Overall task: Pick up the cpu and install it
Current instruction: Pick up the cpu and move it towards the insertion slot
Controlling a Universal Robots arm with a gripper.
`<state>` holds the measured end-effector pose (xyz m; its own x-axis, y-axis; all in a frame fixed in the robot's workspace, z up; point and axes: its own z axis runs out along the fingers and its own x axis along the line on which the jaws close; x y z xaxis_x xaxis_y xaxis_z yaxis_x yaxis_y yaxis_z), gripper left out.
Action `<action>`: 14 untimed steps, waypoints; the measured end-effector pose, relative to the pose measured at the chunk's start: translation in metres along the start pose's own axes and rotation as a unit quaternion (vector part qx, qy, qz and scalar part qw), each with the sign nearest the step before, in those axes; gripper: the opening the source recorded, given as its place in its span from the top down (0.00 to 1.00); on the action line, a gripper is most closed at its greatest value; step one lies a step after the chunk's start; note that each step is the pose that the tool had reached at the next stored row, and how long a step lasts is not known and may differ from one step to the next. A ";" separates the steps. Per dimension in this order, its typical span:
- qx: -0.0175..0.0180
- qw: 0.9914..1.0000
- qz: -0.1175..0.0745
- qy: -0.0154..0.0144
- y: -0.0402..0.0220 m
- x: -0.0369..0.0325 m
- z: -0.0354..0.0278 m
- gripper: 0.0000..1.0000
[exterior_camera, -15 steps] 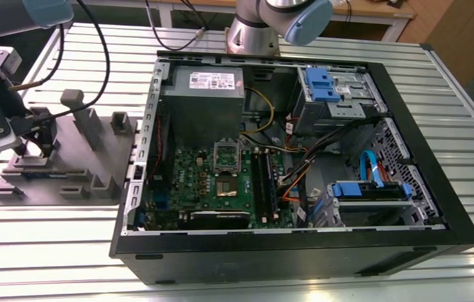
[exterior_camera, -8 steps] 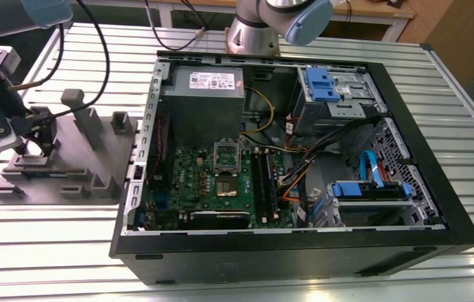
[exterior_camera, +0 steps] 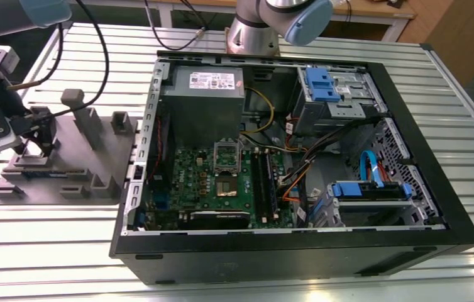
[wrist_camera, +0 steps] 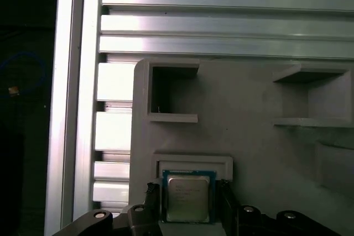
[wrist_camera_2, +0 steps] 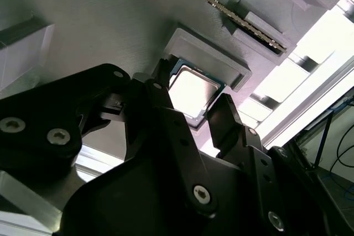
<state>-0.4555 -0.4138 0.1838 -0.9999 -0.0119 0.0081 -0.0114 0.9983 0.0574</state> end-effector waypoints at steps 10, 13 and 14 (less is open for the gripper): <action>0.002 1.000 -0.002 -0.003 0.0001 0.0035 -0.0001 0.45; 0.007 1.000 -0.002 -0.006 0.0001 0.0037 0.0001 0.45; 0.008 1.000 -0.002 -0.007 0.0000 0.0037 0.0000 0.45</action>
<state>-0.4591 -0.4138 0.1838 -0.9999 -0.0151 -0.0054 -0.0154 0.9990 0.0420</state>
